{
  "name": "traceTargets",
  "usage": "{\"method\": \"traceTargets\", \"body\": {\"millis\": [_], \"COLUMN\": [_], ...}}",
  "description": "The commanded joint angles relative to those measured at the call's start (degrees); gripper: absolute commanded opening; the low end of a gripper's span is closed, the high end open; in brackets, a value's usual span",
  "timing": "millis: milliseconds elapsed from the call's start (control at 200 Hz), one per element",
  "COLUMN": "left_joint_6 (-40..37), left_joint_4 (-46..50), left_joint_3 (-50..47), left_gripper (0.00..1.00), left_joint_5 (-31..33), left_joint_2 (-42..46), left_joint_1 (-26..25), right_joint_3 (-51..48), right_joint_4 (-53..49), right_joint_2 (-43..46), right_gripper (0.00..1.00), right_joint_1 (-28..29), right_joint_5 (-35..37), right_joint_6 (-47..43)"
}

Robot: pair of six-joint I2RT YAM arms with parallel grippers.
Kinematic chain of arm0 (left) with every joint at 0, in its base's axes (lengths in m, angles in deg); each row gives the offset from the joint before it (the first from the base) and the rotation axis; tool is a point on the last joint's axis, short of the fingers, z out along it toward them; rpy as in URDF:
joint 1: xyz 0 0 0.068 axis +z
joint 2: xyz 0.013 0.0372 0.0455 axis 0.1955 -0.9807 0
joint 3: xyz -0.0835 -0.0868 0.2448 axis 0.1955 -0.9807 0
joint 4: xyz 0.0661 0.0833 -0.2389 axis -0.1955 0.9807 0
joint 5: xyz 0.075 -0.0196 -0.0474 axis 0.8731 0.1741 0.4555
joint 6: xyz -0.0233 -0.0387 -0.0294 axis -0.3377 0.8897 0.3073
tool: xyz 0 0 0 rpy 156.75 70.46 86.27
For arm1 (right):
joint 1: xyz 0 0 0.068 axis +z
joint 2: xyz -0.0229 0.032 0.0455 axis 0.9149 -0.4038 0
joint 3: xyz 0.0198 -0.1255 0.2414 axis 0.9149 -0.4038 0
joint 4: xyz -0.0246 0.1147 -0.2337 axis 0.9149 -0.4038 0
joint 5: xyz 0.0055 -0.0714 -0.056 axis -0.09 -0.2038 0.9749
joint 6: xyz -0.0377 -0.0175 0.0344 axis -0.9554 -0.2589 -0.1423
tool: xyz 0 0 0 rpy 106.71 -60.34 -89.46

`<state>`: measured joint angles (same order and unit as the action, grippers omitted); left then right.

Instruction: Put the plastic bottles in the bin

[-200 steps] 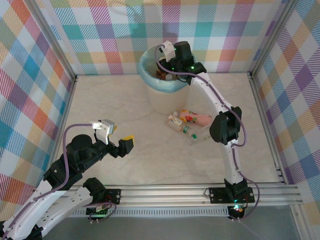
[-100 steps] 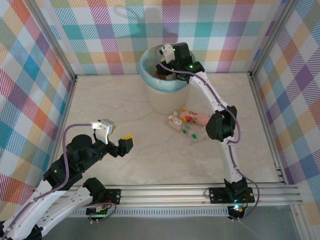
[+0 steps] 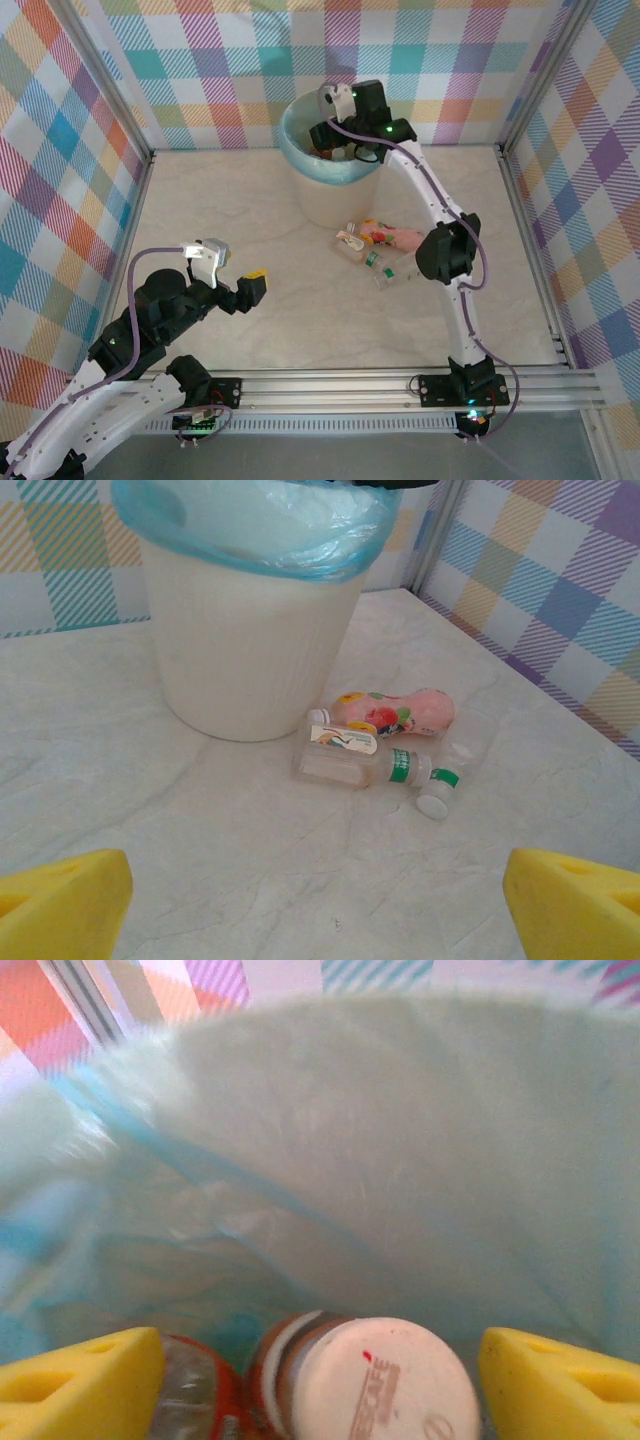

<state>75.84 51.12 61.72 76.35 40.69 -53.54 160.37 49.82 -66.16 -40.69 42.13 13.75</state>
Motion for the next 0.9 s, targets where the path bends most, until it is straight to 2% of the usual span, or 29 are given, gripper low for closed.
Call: {"method": "traceTargets", "body": {"millis": [0, 220, 325, 465, 590, 785, 895], "left_joint_6": [0.79, 3.16, 4.56, 5.49, 3.98, -3.73, -8.20], "left_joint_4": [0.74, 0.71, -0.42, -4.73, -9.84, -12.58, -12.58], "left_joint_3": [0.07, 0.98, 1.77, 3.02, 5.01, 12.72, 19.20], "left_gripper": [0.95, 0.94, 0.91, 0.87, 0.85, 0.84, 0.85], "left_joint_5": [1.20, 1.36, -0.64, -2.69, -2.25, 1.29, 1.22], "left_joint_2": [-0.30, -2.80, -6.94, -14.16, -22.36, -39.20, -49.41], "left_joint_1": [-0.21, -0.27, -0.26, -1.05, -4.97, -12.93, -15.82], "right_joint_3": [1.97, -2.15, -12.46, -32.62, -46.63, -63.99, -70.94], "right_joint_4": [3.22, 0.45, 2.10, 8.95, 11.03, 6.19, 3.17], "right_joint_2": [9.63, 18.68, 26.32, 40.57, 51.66, 67.32, 75.62], "right_gripper": [0.83, 0.84, 0.81, 0.73, 0.67, 0.67, 0.67], "right_joint_1": [-0.23, -0.18, -0.18, -0.18, -0.27, -0.35, -1.03], "right_joint_5": [-2.16, -2.97, -3.23, -0.67, 3.88, 12.10, 17.59], "right_joint_6": [2.28, 4.98, 6.73, 7.79, 7.96, 7.56, 6.83]}}
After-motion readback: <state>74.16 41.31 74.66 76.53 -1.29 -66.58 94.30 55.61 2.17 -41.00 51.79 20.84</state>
